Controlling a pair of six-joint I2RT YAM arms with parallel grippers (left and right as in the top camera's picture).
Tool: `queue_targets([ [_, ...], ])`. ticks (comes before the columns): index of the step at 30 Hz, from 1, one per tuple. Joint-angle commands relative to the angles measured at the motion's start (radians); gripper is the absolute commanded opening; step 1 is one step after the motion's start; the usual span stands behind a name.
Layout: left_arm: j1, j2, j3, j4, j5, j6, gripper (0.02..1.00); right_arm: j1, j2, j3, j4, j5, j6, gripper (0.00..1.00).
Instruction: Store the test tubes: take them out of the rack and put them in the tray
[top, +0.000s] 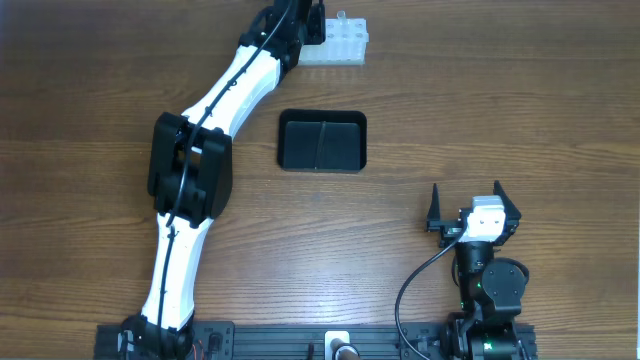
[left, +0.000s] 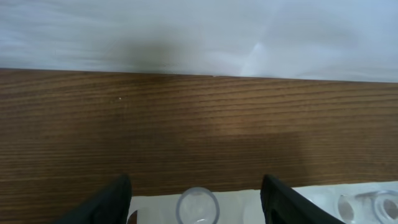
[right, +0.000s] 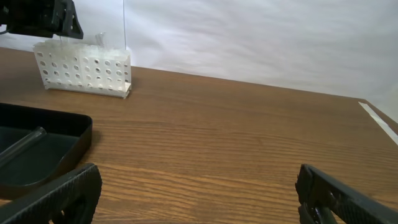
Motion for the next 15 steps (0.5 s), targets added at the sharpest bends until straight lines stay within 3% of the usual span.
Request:
queue_targets([
  [1, 0.007, 0.006, 0.021, 0.014, -0.016, 0.012, 0.586, -0.008, -0.011, -0.006, -0.003, -0.008, 0.003, 0.991],
  [9, 0.006, 0.006, 0.021, 0.018, -0.016, 0.011, 0.459, -0.008, -0.011, -0.006, -0.003, -0.008, 0.003, 0.993],
  [15, 0.006, 0.006, 0.021, 0.018, -0.016, 0.011, 0.279, -0.008, -0.011, -0.006, -0.003, -0.008, 0.003, 0.991],
])
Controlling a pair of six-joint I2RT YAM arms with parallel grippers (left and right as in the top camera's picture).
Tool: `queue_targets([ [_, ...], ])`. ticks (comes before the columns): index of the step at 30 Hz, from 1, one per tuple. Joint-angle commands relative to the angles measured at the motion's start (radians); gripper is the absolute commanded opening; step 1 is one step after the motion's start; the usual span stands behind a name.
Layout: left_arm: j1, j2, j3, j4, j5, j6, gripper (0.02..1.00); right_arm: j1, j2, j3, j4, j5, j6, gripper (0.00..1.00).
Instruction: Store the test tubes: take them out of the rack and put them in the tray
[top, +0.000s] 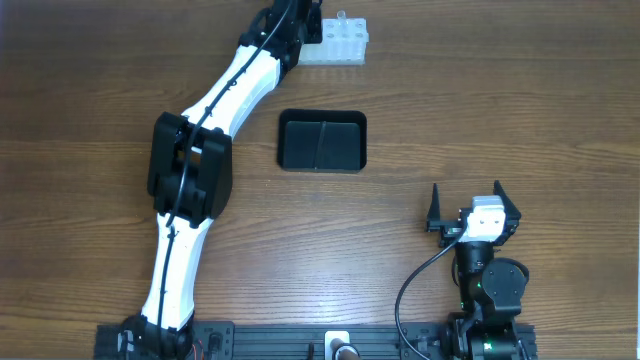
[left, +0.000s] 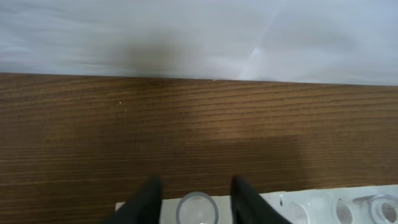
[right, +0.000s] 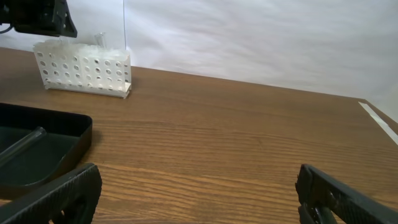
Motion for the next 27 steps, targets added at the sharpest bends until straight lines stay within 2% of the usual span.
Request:
queue_targets([
  [1, 0.006, 0.006, 0.021, 0.006, -0.015, 0.006, 0.255, -0.008, -0.011, -0.006, -0.003, -0.008, 0.003, 0.993],
  [8, 0.006, 0.006, 0.021, 0.006, -0.014, 0.006, 0.104, -0.008, -0.011, -0.006, -0.003, -0.008, 0.003, 0.993],
  [16, 0.002, 0.006, 0.021, 0.006, -0.014, 0.006, 0.060, -0.008, -0.011, -0.006, -0.003, -0.008, 0.003, 0.991],
  [27, -0.016, 0.005, 0.085, -0.054, -0.019, 0.007, 0.047, -0.008, -0.011, -0.006, -0.003, -0.008, 0.003, 0.993],
])
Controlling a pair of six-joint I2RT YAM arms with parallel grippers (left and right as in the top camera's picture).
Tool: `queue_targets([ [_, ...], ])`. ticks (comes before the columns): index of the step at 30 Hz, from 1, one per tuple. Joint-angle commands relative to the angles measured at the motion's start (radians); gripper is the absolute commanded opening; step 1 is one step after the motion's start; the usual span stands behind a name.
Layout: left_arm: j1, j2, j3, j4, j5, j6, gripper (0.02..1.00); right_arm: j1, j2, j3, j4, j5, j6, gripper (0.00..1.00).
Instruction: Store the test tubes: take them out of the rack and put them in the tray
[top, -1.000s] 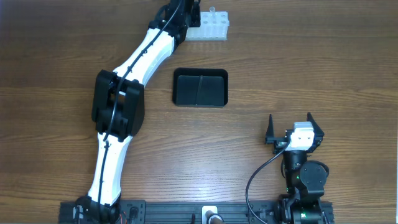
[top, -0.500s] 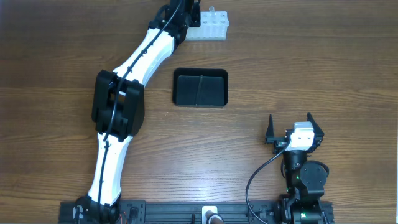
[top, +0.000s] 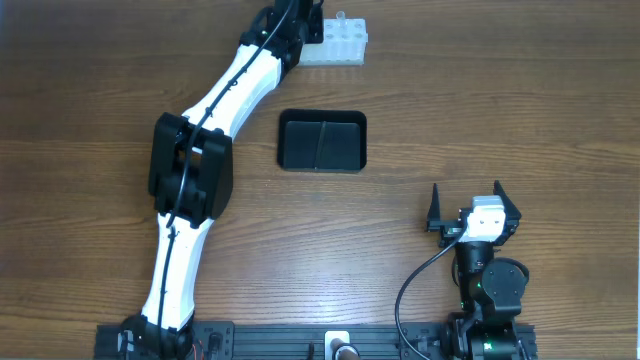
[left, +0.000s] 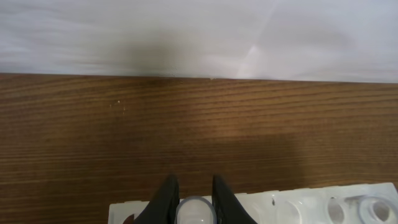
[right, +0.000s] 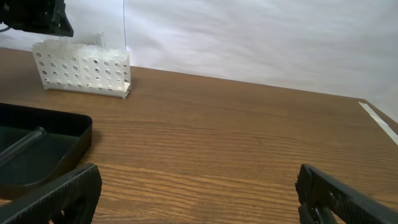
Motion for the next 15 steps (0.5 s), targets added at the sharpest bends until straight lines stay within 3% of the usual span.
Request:
queue_targets([
  [1, -0.010, 0.005, 0.079, -0.034, -0.019, 0.008, 0.045, -0.008, -0.011, -0.006, -0.003, -0.008, 0.002, 0.993],
  [15, -0.011, -0.062, 0.165, -0.135, -0.037, 0.008, 0.038, -0.008, -0.011, -0.006, -0.003, -0.008, 0.002, 0.991],
])
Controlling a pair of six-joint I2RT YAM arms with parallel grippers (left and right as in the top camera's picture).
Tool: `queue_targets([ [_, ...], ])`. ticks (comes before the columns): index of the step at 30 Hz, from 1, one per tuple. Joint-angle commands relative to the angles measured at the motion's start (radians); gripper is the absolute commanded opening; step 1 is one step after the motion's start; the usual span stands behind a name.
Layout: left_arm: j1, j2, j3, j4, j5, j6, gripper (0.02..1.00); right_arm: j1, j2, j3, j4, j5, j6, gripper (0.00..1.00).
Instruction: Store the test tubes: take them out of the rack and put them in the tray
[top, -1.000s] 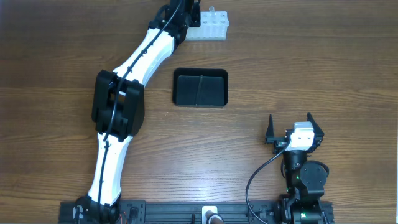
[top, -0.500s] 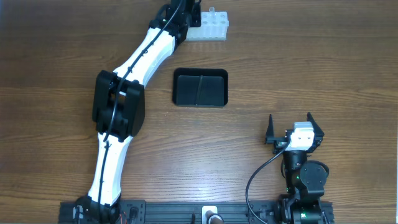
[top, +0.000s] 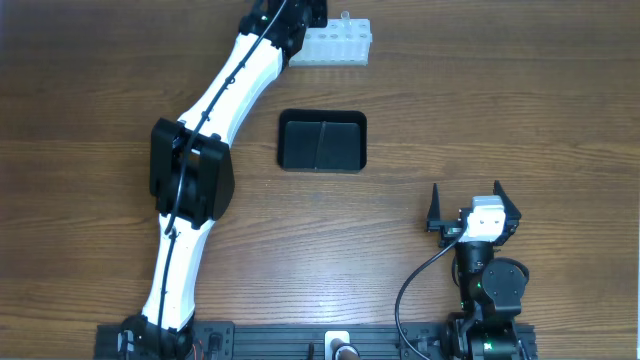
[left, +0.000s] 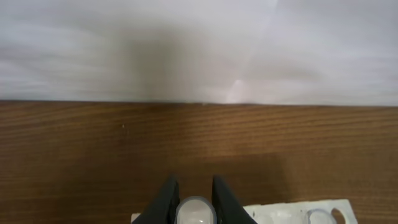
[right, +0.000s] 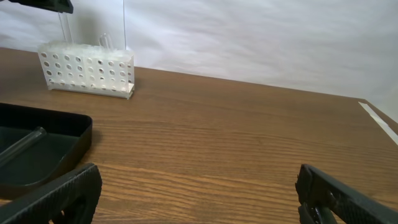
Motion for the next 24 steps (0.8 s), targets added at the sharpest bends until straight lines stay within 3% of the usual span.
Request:
queue_targets([
  [1, -0.002, -0.072, 0.023, -0.023, -0.013, 0.008, 0.038, -0.008, -0.011, -0.006, -0.003, -0.008, 0.002, 0.993],
  [13, -0.006, -0.219, 0.023, -0.129, -0.007, 0.052, 0.040, -0.008, -0.011, -0.006, -0.003, -0.008, 0.002, 0.991],
  [17, -0.018, -0.252, 0.023, -0.240, 0.061, 0.041, 0.038, -0.008, -0.011, -0.006, -0.003, -0.008, 0.002, 0.991],
  [24, -0.031, -0.264, 0.023, -0.532, 0.158, -0.109, 0.040, -0.008, -0.011, -0.006, -0.003, -0.008, 0.002, 0.993],
])
